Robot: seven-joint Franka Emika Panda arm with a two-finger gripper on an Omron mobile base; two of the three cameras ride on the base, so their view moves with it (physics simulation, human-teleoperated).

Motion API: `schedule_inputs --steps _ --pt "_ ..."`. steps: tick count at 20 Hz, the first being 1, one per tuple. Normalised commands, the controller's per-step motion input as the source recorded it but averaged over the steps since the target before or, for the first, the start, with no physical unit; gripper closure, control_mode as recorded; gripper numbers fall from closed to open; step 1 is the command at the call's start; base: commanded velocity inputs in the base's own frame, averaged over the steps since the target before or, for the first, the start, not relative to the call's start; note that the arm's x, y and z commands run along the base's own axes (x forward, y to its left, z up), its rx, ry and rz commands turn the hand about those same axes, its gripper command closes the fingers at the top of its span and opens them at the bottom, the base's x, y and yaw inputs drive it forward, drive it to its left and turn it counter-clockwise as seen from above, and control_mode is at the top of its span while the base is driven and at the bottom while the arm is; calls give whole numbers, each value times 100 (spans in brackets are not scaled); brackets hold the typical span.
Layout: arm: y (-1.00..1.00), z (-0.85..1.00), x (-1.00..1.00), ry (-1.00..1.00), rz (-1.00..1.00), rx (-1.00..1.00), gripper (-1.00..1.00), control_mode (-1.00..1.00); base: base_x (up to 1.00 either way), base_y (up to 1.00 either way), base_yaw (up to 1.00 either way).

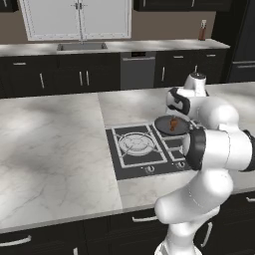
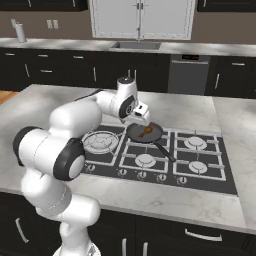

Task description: Place the chicken drumstick on the plate and place the bell pepper on the same plate.

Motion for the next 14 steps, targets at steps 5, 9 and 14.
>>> schedule_inputs --steps 5,9,14 --pt "-14 -30 41 3 0 1 -100 -100 0 0 0" --pt "-16 -37 40 3 0 1 -100 -100 0 0 0" --pt "-10 -37 34 4 0 0 -100 -100 0 0 0"
